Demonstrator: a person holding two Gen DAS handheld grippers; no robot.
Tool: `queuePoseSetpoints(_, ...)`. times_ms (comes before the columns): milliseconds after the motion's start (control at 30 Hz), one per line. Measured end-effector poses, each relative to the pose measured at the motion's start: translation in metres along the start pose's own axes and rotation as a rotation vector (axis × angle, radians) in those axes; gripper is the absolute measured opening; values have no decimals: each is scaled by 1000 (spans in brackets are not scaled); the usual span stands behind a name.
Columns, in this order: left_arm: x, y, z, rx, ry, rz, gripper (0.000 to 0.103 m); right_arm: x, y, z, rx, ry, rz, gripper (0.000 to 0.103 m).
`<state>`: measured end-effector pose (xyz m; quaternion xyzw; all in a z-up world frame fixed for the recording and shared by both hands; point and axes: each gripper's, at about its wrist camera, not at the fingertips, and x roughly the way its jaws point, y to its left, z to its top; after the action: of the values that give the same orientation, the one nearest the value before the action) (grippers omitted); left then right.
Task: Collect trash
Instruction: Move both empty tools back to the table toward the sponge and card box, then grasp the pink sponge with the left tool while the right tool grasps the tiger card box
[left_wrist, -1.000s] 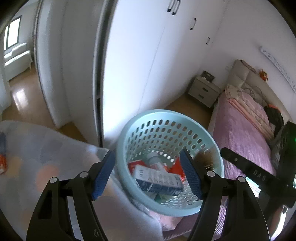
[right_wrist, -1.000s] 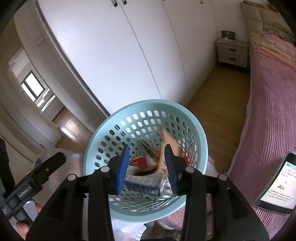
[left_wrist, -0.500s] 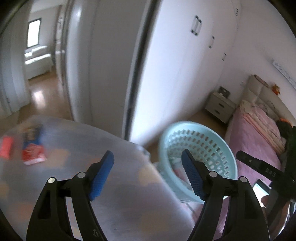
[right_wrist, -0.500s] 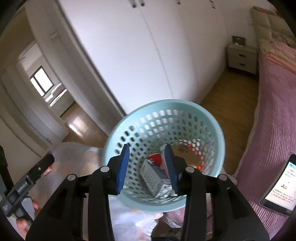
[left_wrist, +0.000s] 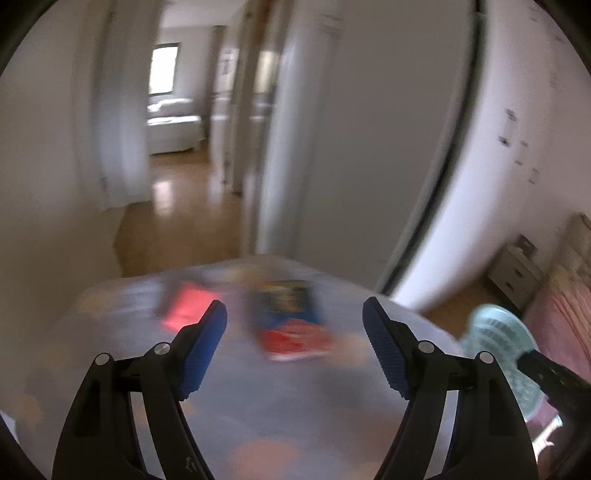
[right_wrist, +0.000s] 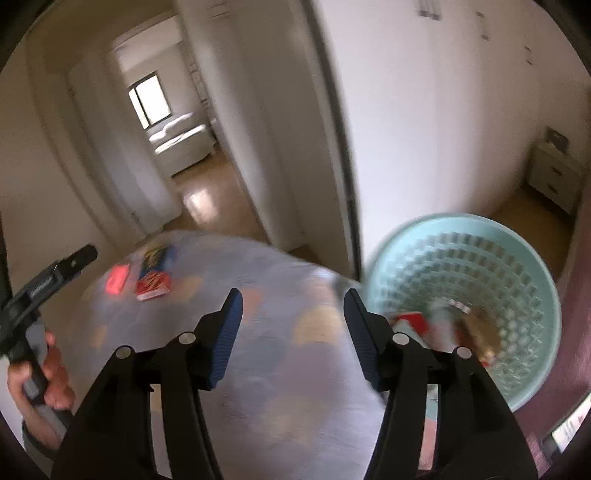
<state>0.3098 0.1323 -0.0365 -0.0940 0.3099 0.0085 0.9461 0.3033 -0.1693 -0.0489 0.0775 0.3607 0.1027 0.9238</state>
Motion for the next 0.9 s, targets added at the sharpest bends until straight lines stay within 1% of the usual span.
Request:
queuePoseSetpoints(100, 15, 39, 5, -36, 25, 60, 74, 19, 34, 2, -62, 14, 15, 54)
queuePoseSetpoints(133, 21, 49, 5, -45, 39, 65, 74, 24, 44, 3, -80, 19, 19, 54)
queuePoseSetpoints(167, 27, 59, 5, -53, 58, 64, 74, 32, 56, 5, -101, 28, 20, 54)
queuePoseSetpoints(200, 37, 70, 5, -65, 99, 40, 74, 36, 65, 2, -113, 33, 23, 54)
queuePoseSetpoints(233, 43, 75, 4, -77, 124, 20, 72, 40, 72, 3, -124, 39, 32, 54)
queuePoseSetpoints(300, 51, 86, 5, -96, 133, 31, 73, 52, 93, 6, -148, 47, 64, 54)
queuePoseSetpoints(367, 59, 92, 6, -100, 143, 43, 73, 60, 110, 7, -172, 50, 86, 54)
queuePoseSetpoints(467, 68, 95, 6, -97, 162, 28, 73, 72, 137, 10, -214, 53, 110, 54)
queuePoseSetpoints(533, 74, 95, 6, -90, 189, 26, 72, 80, 151, 12, -237, 54, 111, 55)
queuePoseSetpoints(600, 76, 95, 6, -85, 204, 24, 67, 89, 162, 13, -250, 56, 119, 56)
queuePoseSetpoints(633, 76, 95, 5, -79, 207, 30, 63, 93, 167, 14, -253, 57, 121, 56)
queuePoseSetpoints(667, 78, 93, 6, -62, 214, 50, 55, 97, 171, 15, -253, 59, 122, 56)
queuePoseSetpoints(700, 79, 92, 6, -51, 217, 65, 50, 103, 174, 15, -248, 64, 126, 57)
queuePoseSetpoints(800, 78, 92, 7, -32, 208, 85, 49, 118, 181, 15, -226, 86, 148, 60)
queuePoseSetpoints(900, 70, 101, 2, -59, 176, 94, 48, 133, 189, 13, -218, 106, 148, 65)
